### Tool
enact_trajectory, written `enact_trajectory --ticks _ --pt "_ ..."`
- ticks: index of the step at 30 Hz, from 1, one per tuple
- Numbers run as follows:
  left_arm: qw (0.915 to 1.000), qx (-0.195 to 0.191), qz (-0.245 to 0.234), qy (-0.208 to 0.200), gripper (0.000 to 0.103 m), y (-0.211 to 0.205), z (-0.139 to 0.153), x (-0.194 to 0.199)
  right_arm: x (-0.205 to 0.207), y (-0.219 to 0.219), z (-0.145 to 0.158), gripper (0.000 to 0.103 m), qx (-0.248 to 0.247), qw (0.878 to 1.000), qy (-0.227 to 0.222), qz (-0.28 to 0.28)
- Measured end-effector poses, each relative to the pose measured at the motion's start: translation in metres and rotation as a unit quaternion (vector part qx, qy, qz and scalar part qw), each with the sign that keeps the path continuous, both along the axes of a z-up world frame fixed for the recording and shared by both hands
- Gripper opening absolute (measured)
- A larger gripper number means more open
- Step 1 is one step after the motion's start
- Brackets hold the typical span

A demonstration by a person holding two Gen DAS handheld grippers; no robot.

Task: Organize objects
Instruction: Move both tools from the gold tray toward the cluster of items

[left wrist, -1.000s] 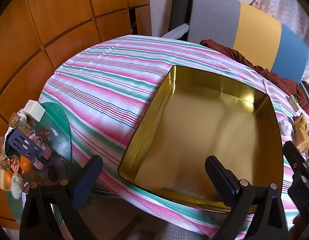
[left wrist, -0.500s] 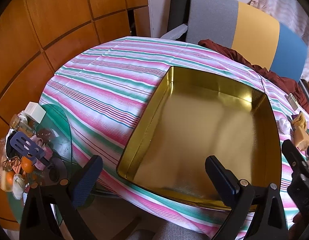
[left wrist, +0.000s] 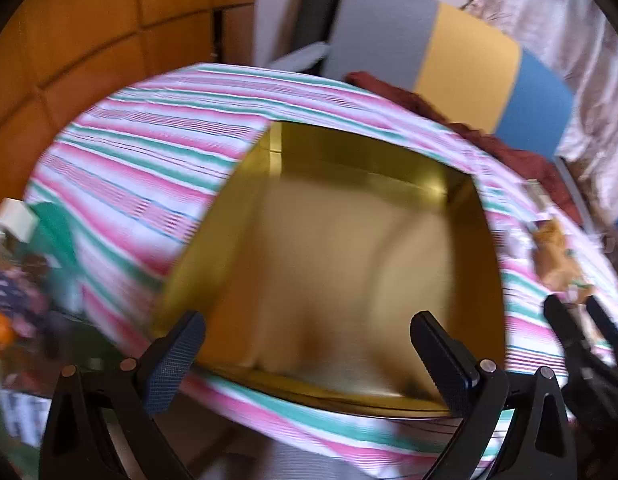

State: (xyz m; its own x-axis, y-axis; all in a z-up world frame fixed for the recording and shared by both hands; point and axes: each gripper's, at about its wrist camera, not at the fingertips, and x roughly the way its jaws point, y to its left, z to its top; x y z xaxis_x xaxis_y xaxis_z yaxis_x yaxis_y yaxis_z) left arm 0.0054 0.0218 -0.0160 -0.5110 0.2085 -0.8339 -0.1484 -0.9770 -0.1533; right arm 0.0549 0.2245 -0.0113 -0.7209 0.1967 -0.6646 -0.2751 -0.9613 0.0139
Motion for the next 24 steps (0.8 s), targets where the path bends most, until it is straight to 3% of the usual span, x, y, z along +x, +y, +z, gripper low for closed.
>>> enact_trajectory --ticks 3,6,11,14,20,24 --pt "0.9994 0.029 -0.016 -0.007 0.103 0.013 -0.002 0.003 0.017 0.014 -0.003 0.103 0.033 0.999 -0.001 -0.024" --pt "0.999 0.018 -0.04 0.005 0.103 0.035 -0.001 0.01 0.036 0.035 -0.006 0.102 0.057 0.997 -0.002 -0.059" --pt "0.9945 0.0 -0.103 0.019 0.103 0.071 0.005 0.026 0.071 0.094 -0.01 0.091 0.05 0.991 -0.014 -0.126" --pt "0.9913 0.0 -0.13 0.023 0.103 0.089 0.007 0.033 0.095 0.131 -0.014 0.09 0.035 0.985 -0.01 -0.167" --pt "0.9842 -0.025 -0.173 0.028 0.103 0.121 0.006 0.048 0.11 0.179 -0.036 0.089 -0.014 0.986 -0.014 -0.168" --pt "0.9826 -0.02 -0.184 0.021 0.103 0.128 0.004 0.053 0.1 0.172 -0.047 0.087 -0.035 0.988 -0.011 -0.148"
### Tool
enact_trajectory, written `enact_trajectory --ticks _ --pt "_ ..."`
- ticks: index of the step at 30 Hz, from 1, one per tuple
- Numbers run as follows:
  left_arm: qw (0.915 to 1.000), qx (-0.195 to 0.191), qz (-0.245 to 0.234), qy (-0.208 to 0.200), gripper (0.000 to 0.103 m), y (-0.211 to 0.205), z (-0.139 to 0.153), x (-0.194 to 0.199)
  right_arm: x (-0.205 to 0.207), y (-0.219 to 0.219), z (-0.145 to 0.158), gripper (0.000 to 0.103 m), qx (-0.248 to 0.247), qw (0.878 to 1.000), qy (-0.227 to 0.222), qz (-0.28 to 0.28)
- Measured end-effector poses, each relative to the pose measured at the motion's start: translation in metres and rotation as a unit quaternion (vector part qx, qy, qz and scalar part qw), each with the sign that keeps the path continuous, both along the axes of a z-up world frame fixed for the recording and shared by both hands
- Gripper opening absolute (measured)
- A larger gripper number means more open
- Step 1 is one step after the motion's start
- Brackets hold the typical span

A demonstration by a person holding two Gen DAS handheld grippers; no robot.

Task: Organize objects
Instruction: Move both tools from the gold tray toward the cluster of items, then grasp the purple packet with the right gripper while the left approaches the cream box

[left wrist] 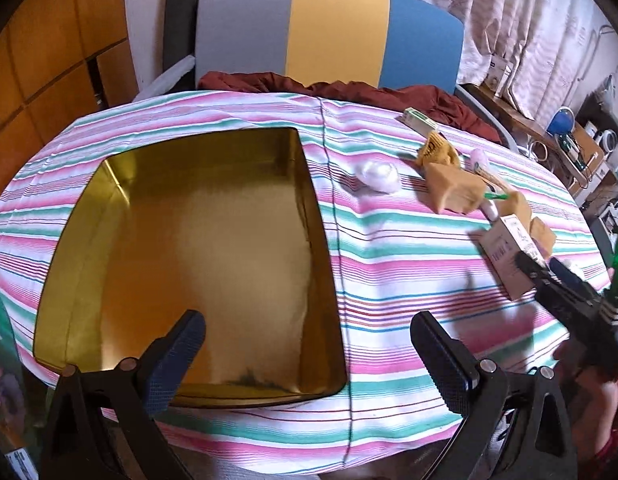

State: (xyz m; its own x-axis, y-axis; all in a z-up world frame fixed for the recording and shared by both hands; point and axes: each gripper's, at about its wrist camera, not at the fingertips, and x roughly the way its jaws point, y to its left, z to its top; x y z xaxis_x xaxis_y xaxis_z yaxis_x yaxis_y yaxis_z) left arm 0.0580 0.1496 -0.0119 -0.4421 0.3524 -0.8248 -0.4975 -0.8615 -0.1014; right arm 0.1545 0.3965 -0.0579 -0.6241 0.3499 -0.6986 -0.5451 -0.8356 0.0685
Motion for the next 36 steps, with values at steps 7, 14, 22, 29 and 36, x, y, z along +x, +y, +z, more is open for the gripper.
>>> enact_trajectory --ticks 7,14,22,29,36 --pt "0.9992 0.025 -0.014 -0.027 0.103 0.006 -0.004 0.001 -0.01 -0.056 0.017 0.08 -0.065 0.987 0.074 0.129" --pt "0.9961 0.052 -0.038 -0.06 0.103 0.014 -0.01 0.003 0.047 0.023 0.015 0.08 -0.109 0.987 0.102 -0.067" --pt "0.994 0.053 -0.05 -0.082 0.103 0.027 -0.014 0.007 0.054 0.08 -0.024 0.067 -0.116 0.982 0.025 -0.144" --pt "0.995 0.046 -0.052 -0.072 0.103 0.034 -0.011 0.005 0.022 0.026 -0.02 0.065 -0.113 0.992 0.036 -0.034" --pt "0.9944 0.046 -0.068 -0.067 0.103 0.042 -0.012 0.008 0.026 0.081 -0.024 0.066 -0.1 0.985 0.041 -0.131"
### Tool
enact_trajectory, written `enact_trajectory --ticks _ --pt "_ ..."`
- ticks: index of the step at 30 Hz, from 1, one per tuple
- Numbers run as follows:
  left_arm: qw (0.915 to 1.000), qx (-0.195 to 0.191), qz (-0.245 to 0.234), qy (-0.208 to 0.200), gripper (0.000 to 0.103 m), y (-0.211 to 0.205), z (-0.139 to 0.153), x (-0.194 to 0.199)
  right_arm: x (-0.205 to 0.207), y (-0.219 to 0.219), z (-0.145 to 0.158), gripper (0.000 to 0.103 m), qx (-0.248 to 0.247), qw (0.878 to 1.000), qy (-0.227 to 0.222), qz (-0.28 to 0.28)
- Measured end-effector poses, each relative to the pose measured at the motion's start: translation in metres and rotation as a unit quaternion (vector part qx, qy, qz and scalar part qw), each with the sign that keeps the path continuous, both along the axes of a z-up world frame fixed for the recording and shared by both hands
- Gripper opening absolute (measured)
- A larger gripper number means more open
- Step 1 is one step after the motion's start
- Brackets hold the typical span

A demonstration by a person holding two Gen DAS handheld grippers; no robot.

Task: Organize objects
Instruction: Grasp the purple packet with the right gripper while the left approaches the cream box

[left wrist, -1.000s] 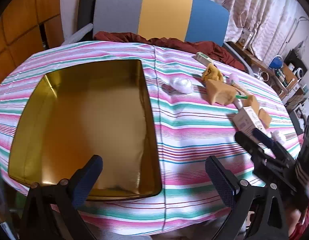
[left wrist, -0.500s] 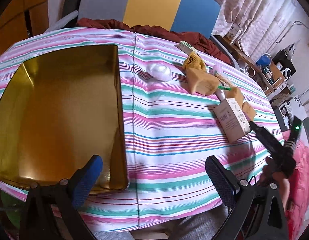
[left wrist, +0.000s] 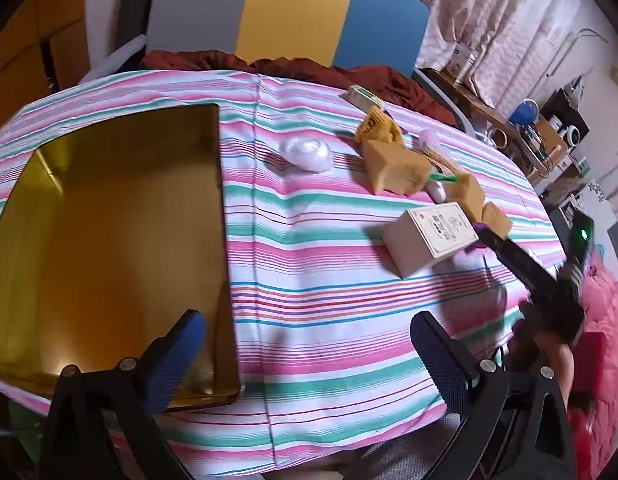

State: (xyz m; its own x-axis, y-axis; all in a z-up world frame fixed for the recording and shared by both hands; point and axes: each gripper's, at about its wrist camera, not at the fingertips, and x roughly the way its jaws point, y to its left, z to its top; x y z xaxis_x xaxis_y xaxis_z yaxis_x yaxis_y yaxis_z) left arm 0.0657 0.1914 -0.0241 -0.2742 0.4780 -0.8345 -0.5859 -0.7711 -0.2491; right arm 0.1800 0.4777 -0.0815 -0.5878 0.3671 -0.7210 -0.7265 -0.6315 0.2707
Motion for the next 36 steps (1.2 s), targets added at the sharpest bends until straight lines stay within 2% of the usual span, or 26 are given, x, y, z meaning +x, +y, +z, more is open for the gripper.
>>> enact_trajectory --ticks 5,8,12,16,18,20,22,25,30,32,34,36 --pt "0.9997 -0.005 -0.022 0.004 0.103 0.011 -0.001 0.003 -0.02 0.013 -0.011 0.065 0.008 1.0 -0.014 0.016" --pt "0.999 -0.007 -0.043 0.014 0.103 0.018 -0.001 0.004 -0.017 0.014 -0.015 0.047 0.008 1.0 -0.001 0.019" --pt "0.9972 -0.018 -0.069 0.022 0.103 0.034 -0.002 0.002 -0.016 0.012 -0.019 0.038 0.002 0.999 0.028 0.023" --pt "0.9936 -0.024 -0.099 0.047 0.103 0.059 0.0 0.002 -0.002 0.009 -0.017 0.038 0.012 0.999 0.046 -0.01" --pt "0.9892 -0.02 -0.131 0.062 0.103 0.078 0.001 0.003 0.003 0.011 -0.019 0.038 0.012 0.998 0.052 -0.025" --pt "0.985 -0.027 -0.159 0.061 0.103 0.096 -0.002 0.001 0.007 0.014 -0.022 0.038 0.005 0.998 0.057 -0.039" --pt "0.9797 -0.034 -0.182 0.077 0.103 0.112 -0.003 0.001 0.01 0.019 -0.025 0.038 -0.005 0.997 0.065 -0.045" --pt "0.967 -0.04 -0.223 0.116 0.103 0.14 0.001 0.003 0.013 0.019 -0.025 0.038 -0.008 0.996 0.072 -0.046" --pt "0.9603 -0.049 -0.256 0.099 0.103 0.175 -0.006 -0.01 0.015 0.02 -0.027 0.038 -0.013 0.996 0.08 -0.046" --pt "0.9593 -0.057 -0.265 0.079 0.103 0.186 -0.015 -0.015 0.014 0.02 -0.027 0.038 -0.013 0.996 0.08 -0.046" --pt "0.9587 -0.057 -0.271 0.064 0.103 0.19 -0.023 -0.016 0.013 0.02 -0.027 0.038 -0.012 0.996 0.081 -0.046" --pt "0.9575 -0.064 -0.273 0.068 0.103 0.19 -0.028 -0.013 0.014 0.02 -0.028 0.038 -0.013 0.995 0.082 -0.046"
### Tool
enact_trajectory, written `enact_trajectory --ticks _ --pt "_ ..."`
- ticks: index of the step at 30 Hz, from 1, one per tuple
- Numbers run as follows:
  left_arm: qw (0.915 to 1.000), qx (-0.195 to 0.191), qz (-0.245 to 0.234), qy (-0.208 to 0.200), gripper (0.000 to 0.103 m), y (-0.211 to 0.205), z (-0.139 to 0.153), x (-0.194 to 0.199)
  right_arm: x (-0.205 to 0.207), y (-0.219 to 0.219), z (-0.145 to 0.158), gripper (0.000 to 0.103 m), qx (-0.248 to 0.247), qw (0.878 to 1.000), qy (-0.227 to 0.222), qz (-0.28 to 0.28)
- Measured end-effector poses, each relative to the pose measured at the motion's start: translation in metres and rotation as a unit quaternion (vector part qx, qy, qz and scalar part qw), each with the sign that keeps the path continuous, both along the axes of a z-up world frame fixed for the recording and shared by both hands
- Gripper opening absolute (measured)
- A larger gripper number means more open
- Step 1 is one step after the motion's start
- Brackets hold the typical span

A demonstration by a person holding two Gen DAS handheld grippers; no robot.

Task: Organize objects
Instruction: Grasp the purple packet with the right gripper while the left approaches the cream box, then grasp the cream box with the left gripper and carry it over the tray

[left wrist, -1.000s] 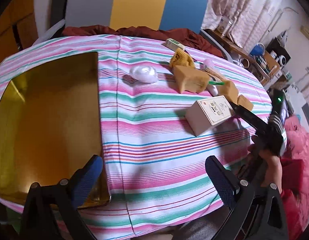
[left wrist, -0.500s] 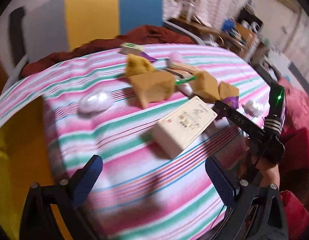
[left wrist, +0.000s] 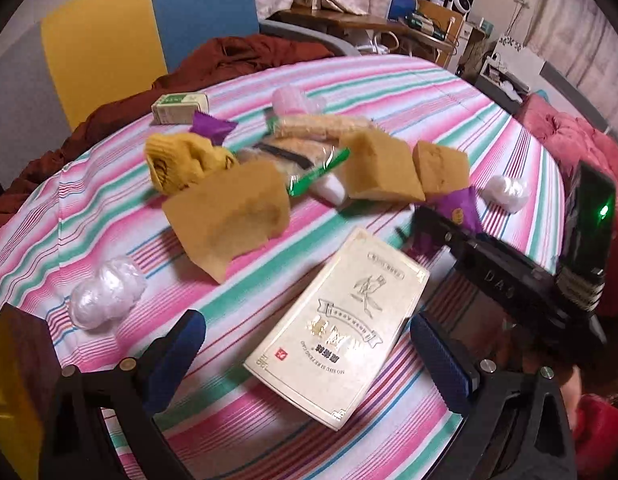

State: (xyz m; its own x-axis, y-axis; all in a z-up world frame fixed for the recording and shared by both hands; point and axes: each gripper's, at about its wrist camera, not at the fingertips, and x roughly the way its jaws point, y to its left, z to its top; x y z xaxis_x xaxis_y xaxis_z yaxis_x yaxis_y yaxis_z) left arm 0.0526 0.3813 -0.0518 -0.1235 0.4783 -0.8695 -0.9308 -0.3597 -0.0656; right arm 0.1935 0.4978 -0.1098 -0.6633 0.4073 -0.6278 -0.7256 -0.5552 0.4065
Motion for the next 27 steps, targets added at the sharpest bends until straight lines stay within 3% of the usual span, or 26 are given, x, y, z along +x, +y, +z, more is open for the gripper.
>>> enact_trajectory --ticks 3,6,7,9,12,16,23,27 --pt "0.9999 -0.002 -0.005 0.013 0.103 -0.002 -0.008 0.007 -0.001 -0.001 0.0 0.038 0.002 1.0 -0.001 -0.001" --pt "0.9999 0.013 -0.005 -0.001 0.1 -0.005 -0.012 0.012 -0.001 -0.002 0.0 0.038 0.003 1.0 -0.002 -0.001" --pt "0.9998 0.018 -0.001 -0.006 0.096 -0.005 -0.014 0.012 -0.001 -0.002 -0.001 0.038 0.004 1.0 -0.003 -0.001" --pt "0.9997 0.02 -0.002 -0.016 0.074 -0.005 -0.018 0.015 -0.001 -0.002 0.0 0.038 0.005 1.0 -0.004 -0.001" --pt "0.9997 0.001 -0.003 -0.025 0.061 -0.006 -0.032 0.021 -0.004 -0.005 0.001 0.038 0.015 1.0 -0.014 -0.003" --pt "0.9999 0.008 -0.007 -0.012 0.055 -0.013 -0.03 0.032 -0.008 -0.009 0.002 0.038 0.03 0.999 -0.029 -0.004" --pt "0.9955 0.056 0.042 -0.064 0.053 -0.043 -0.026 0.027 -0.009 -0.014 0.005 0.038 0.045 0.998 -0.034 -0.004" --pt "0.9914 0.085 0.069 -0.072 0.052 -0.07 -0.019 0.025 -0.01 -0.019 0.009 0.038 0.063 0.997 -0.035 0.003"
